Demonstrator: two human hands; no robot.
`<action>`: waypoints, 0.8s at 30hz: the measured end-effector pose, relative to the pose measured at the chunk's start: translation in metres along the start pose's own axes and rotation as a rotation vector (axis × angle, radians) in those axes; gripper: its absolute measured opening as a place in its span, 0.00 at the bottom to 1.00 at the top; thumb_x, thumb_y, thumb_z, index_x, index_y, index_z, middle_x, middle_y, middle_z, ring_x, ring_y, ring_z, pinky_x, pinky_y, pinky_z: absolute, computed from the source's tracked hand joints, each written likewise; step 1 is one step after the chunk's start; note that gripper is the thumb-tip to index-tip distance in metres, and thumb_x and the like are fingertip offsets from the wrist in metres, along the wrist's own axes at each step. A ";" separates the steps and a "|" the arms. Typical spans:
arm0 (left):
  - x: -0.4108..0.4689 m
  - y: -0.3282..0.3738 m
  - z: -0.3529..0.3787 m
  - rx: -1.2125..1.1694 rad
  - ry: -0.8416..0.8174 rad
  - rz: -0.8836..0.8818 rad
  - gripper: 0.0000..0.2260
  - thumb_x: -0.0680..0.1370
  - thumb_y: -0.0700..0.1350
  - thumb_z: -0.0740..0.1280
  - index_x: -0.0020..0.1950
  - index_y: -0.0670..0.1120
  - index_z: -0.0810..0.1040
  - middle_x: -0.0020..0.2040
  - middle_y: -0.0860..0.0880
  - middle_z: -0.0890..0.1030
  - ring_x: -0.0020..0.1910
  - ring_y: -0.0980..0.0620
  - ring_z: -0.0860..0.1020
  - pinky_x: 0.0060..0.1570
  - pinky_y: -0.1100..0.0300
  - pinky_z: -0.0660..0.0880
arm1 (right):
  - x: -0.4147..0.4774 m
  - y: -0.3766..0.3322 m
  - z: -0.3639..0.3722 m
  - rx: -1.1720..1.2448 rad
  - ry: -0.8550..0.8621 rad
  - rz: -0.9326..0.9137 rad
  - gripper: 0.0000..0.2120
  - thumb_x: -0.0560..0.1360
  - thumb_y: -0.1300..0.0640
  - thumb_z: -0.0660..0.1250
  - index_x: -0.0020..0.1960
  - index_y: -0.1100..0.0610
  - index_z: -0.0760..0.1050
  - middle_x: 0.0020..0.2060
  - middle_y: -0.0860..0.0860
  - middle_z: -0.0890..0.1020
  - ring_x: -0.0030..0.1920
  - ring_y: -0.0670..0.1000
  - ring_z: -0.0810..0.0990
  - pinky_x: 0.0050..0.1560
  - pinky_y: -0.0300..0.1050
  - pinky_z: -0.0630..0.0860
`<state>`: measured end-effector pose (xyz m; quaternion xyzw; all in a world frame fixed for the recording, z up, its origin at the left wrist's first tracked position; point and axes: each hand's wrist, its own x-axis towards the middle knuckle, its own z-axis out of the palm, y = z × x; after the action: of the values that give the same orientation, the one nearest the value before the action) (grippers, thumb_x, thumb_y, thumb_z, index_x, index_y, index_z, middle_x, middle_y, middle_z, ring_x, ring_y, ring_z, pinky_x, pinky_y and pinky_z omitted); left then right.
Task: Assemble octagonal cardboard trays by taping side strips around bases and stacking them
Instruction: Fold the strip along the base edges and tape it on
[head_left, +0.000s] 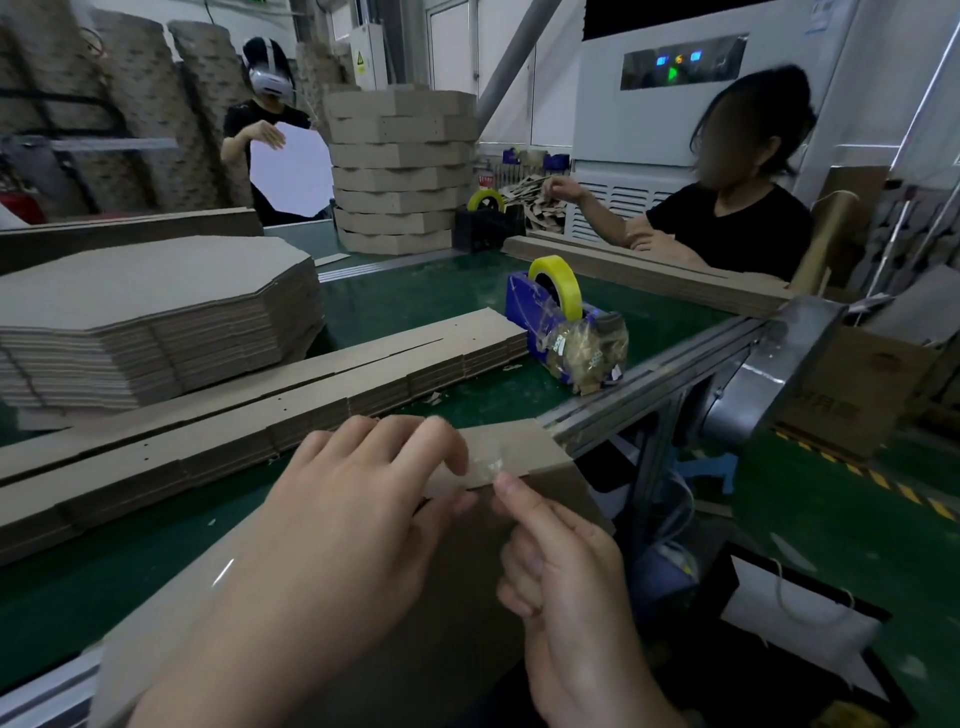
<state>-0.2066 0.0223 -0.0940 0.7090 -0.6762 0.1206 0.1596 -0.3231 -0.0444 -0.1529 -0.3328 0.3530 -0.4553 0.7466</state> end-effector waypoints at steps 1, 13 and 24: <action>-0.001 0.000 -0.001 -0.005 -0.005 0.006 0.10 0.75 0.57 0.55 0.52 0.57 0.71 0.52 0.54 0.80 0.48 0.48 0.79 0.42 0.51 0.75 | 0.000 -0.001 -0.001 -0.010 -0.015 0.012 0.15 0.55 0.48 0.75 0.32 0.59 0.76 0.20 0.48 0.60 0.20 0.45 0.55 0.21 0.36 0.52; 0.001 0.006 -0.008 0.003 -0.070 -0.167 0.25 0.74 0.70 0.40 0.60 0.73 0.72 0.59 0.65 0.72 0.61 0.61 0.70 0.66 0.58 0.60 | -0.002 -0.005 -0.012 -0.185 -0.235 0.063 0.09 0.61 0.51 0.72 0.37 0.55 0.85 0.22 0.47 0.63 0.21 0.43 0.57 0.22 0.35 0.52; 0.000 0.008 0.002 0.072 0.209 -0.161 0.06 0.71 0.57 0.69 0.38 0.56 0.81 0.42 0.53 0.82 0.38 0.46 0.79 0.37 0.59 0.64 | 0.002 0.012 -0.023 -0.384 -0.217 0.009 0.08 0.71 0.58 0.72 0.36 0.60 0.82 0.20 0.47 0.66 0.21 0.43 0.61 0.22 0.35 0.56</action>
<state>-0.2151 0.0207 -0.0956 0.7500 -0.5918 0.2050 0.2128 -0.3368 -0.0456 -0.1749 -0.5146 0.3522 -0.3380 0.7049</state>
